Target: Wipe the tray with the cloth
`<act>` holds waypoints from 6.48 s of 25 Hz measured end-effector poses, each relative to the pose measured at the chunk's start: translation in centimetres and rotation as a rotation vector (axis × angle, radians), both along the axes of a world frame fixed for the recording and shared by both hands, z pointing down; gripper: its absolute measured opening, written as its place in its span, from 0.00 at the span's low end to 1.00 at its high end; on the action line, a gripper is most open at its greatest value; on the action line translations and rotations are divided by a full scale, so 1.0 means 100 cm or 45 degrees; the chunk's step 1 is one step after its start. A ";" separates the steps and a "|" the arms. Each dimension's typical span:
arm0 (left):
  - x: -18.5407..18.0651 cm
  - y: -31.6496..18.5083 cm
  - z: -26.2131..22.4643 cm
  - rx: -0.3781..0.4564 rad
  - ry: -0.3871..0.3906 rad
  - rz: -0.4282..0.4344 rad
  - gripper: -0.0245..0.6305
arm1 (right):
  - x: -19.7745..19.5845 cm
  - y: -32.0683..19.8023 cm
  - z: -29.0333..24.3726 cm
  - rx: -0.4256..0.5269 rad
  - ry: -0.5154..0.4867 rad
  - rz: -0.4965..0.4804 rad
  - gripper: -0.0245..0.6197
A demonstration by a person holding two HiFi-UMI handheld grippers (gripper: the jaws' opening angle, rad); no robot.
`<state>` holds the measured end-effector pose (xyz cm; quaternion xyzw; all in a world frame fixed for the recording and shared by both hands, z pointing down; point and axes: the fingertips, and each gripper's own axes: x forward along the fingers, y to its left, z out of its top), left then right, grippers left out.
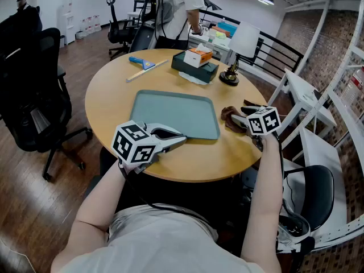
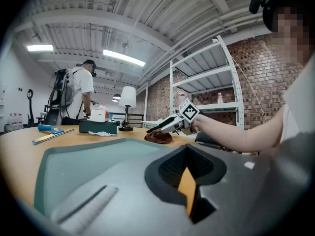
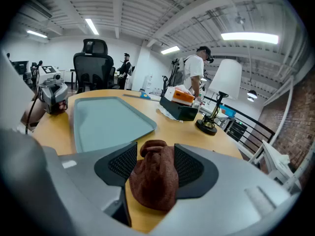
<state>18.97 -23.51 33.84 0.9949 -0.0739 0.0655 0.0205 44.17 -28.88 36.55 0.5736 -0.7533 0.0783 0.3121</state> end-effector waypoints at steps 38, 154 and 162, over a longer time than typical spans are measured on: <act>0.002 0.000 -0.002 0.007 -0.005 0.003 0.53 | -0.072 -0.120 0.034 -0.140 0.273 -0.221 0.24; -0.002 0.005 0.001 0.012 -0.001 -0.019 0.53 | -0.203 -0.003 0.043 -0.102 0.411 -0.786 0.24; -0.001 0.003 -0.001 0.014 0.000 -0.019 0.53 | -0.220 -0.005 0.042 -0.085 0.441 -0.851 0.24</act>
